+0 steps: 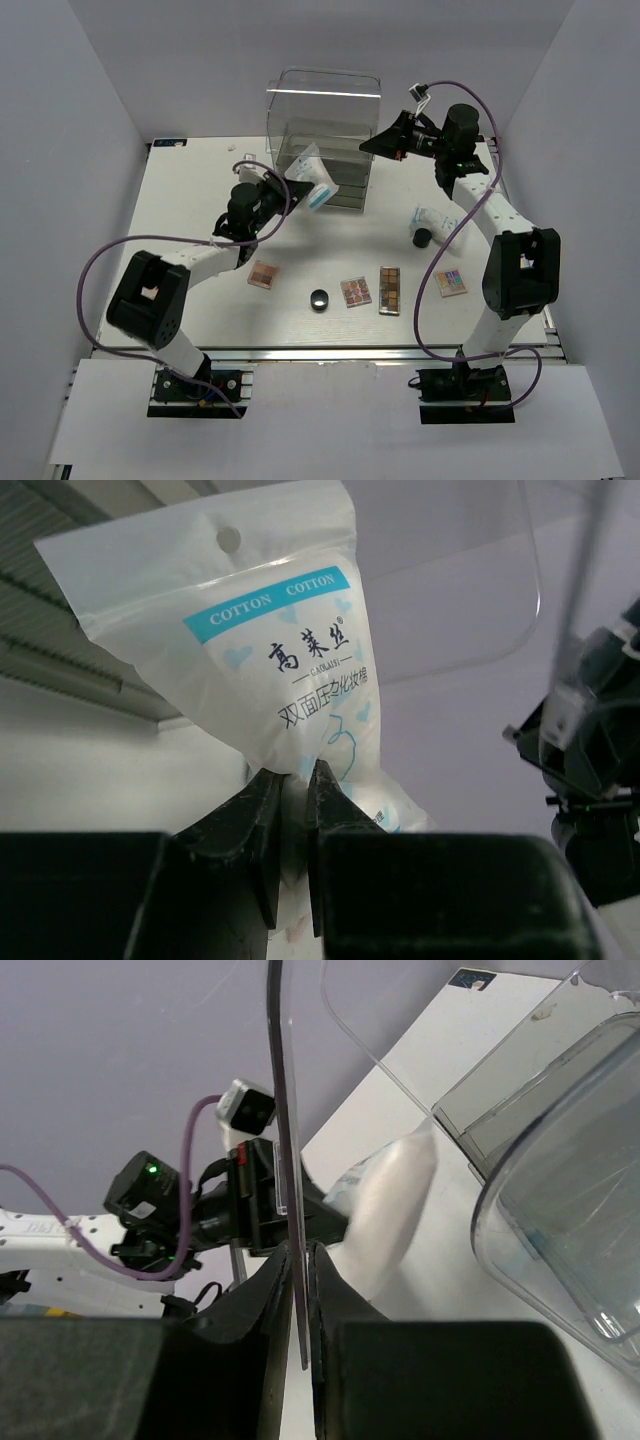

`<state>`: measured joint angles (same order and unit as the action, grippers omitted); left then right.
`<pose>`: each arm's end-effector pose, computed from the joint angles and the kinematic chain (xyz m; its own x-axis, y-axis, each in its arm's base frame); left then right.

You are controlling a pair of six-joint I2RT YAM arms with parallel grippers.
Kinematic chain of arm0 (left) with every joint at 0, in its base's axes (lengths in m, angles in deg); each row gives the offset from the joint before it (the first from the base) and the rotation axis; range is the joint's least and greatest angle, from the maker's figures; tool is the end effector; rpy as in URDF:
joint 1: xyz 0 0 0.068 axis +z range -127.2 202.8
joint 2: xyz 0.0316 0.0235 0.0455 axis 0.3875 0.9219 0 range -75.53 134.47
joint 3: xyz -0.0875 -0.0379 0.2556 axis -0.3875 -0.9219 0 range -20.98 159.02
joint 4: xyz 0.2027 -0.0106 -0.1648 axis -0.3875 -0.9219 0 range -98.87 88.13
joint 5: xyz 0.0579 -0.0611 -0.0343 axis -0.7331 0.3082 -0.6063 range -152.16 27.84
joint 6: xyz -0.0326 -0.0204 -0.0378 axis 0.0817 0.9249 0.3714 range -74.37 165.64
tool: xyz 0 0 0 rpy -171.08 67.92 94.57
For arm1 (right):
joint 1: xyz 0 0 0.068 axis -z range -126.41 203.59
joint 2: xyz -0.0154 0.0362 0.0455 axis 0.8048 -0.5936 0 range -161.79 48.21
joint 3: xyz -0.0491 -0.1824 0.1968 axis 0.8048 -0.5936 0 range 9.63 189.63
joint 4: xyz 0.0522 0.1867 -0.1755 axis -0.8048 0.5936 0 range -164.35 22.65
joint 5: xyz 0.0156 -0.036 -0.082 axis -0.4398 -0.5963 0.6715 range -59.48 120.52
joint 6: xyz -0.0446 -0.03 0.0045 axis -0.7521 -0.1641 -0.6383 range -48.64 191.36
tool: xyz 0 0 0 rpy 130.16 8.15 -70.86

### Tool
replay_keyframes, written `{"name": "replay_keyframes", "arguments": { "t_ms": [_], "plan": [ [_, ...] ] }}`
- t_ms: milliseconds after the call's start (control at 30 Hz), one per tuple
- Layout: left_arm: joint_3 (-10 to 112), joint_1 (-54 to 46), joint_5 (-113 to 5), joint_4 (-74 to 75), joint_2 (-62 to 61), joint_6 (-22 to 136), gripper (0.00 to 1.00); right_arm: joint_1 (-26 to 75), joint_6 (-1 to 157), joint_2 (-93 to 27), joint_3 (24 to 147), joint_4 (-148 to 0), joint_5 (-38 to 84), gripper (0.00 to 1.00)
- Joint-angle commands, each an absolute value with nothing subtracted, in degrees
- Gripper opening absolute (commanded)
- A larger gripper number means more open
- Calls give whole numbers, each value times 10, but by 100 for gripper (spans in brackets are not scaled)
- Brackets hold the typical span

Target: Organize the makeup

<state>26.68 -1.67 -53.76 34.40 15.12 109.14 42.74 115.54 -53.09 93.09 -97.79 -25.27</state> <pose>0.3178 -0.1504 0.2415 -0.5324 -0.7305 -0.4278 0.1463 0.4183 -0.8964 0.4039 0.1074 0.3635 -0.5684 0.2899 -0.7700 -0.7223 0.2722 0.6357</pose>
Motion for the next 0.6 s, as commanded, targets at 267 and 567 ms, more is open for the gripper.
{"name": "replay_keyframes", "arguments": {
  "t_ms": [267, 567],
  "plan": [
    [395, -28, -642, 502, 294, 1238, 11, 437, 1192, -483, 929, -1013, -254, 14],
    [478, -35, -717, 482, 358, 1288, 19, 437, 1200, -485, 934, -1019, -254, 13]
  ]
}}
